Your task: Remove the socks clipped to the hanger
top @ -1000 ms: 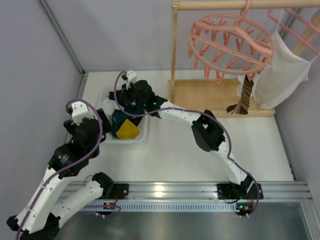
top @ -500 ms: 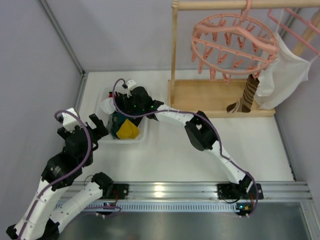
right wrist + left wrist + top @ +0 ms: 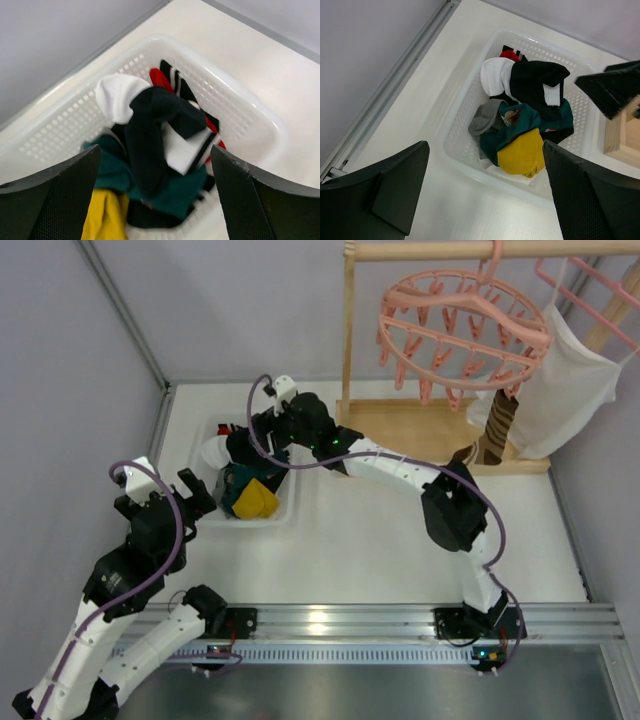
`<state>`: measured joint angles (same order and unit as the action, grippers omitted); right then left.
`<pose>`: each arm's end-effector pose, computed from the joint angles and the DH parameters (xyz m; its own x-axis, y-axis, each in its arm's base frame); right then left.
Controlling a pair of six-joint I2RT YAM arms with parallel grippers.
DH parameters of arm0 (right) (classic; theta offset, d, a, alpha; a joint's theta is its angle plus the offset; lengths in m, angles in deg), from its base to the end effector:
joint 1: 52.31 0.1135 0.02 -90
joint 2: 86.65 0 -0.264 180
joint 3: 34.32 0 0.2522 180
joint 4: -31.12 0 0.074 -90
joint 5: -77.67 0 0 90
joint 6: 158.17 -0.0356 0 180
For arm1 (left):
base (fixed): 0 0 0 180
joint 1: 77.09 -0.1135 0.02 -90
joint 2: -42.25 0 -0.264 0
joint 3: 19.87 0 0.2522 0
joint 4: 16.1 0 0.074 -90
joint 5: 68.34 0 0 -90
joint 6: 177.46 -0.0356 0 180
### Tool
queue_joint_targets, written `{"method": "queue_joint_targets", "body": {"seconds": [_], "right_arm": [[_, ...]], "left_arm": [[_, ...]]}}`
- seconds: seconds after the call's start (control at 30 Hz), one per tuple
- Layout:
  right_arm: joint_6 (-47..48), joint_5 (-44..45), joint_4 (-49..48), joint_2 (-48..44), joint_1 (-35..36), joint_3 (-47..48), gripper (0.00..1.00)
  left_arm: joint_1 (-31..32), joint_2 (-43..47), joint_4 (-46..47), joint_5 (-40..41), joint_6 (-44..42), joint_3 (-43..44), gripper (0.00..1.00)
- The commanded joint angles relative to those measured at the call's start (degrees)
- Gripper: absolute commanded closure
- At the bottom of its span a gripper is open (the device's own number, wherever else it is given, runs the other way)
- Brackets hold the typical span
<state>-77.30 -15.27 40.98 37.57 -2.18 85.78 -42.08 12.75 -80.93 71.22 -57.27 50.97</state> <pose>0.3360 0.4051 0.2872 -0.2796 -0.0875 -0.9561 -0.7637 0.6238 0.1662 0.0718 -0.0172 0.3714 -0.1818 -0.2709 -0.9453 -0.3367 0.9204 -0.1990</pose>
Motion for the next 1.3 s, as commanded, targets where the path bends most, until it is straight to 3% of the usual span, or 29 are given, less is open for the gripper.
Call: {"method": "queue_joint_targets", "body": {"seconds": [0.0, 0.1, 0.23, 0.37, 0.47, 0.63, 0.8, 1.0, 1.13, 1.27], "right_arm": [[2.97, 0.57, -2.6, -11.96, -1.44, -8.06, 0.13], [3.67, 0.83, -3.74, -24.08, -2.31, -20.97, 0.01], [3.85, 2.76, -5.67, -46.1, -3.81, -43.78, 0.0], [2.8, 12.06, -0.09, -62.58, -6.35, -56.65, 0.01], [-0.35, 18.4, 6.6, -72.35, -10.12, -61.86, 0.01], [-6.6, 24.44, 16.11, -83.33, -23.83, -66.44, 0.0], [-11.78, 25.01, 13.85, -86.87, -36.84, -69.25, 0.01], [-21.72, 25.26, 10.15, -82.4, -52.39, -72.15, 0.01], [-18.57, 25.18, 4.52, -79.76, -55.66, -73.65, 0.01], [-11.01, 12.99, -15.18, -75.72, -57.6, -76.81, 0.01]], "left_arm": [[-0.29, 0.4, 2.55, 1.5, 0.74, -0.39, 0.02], [-0.29, 0.49, 2.55, 1.33, 0.65, -0.48, 0.02], [-0.29, 0.06, 2.82, 0.54, 0.31, -0.57, 0.02], [-0.37, -1.7, 3.34, -1.39, -0.4, -0.74, 0.02], [-0.37, -3.37, 3.34, -2.62, -0.66, -0.57, 0.02], [-0.46, -4.08, 3.69, -4.47, -1.19, -0.83, 0.02], [-0.38, -4.08, 4.22, -6.14, -1.8, -1.01, 0.02], [-0.38, -3.64, 4.84, -7.72, -2.42, -1.44, 0.02], [-0.46, -3.55, 5.36, -9.13, -2.86, -1.53, 0.02], [-0.46, -3.9, 5.8, -10.45, -3.3, -1.71, 0.02]]}}
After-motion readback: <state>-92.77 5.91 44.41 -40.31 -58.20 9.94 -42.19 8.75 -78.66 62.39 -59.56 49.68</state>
